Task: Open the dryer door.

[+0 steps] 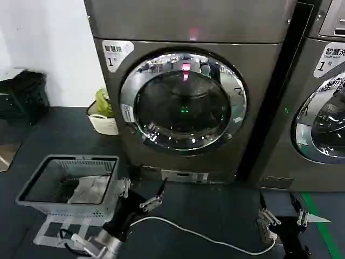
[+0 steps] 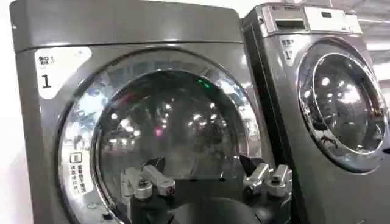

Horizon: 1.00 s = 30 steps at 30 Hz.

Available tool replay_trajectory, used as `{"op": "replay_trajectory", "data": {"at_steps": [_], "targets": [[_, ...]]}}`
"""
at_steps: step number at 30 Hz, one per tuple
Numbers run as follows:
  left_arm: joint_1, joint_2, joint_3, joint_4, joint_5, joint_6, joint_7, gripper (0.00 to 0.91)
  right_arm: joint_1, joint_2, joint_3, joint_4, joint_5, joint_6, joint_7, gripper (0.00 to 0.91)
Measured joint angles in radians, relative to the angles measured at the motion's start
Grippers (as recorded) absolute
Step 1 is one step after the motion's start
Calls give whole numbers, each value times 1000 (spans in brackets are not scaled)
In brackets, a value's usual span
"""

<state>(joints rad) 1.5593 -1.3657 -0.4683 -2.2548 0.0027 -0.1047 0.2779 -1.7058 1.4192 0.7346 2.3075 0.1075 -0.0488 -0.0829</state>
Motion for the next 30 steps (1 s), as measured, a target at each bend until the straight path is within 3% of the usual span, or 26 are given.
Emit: {"op": "replay_trajectory", "data": {"at_steps": [7,20,30], "targets": [[23,6,5,-25,-8,-4,1,907,107,-166,-46,-92,69,42,-44,907],[61,3,2,-45,-2,-17,0,907,501,-470,-279,-311,242,89,-108,907],[85,-8,3,-60,13,-31,4,907,807,-532,-546,-453,286,118,-138,907]]}}
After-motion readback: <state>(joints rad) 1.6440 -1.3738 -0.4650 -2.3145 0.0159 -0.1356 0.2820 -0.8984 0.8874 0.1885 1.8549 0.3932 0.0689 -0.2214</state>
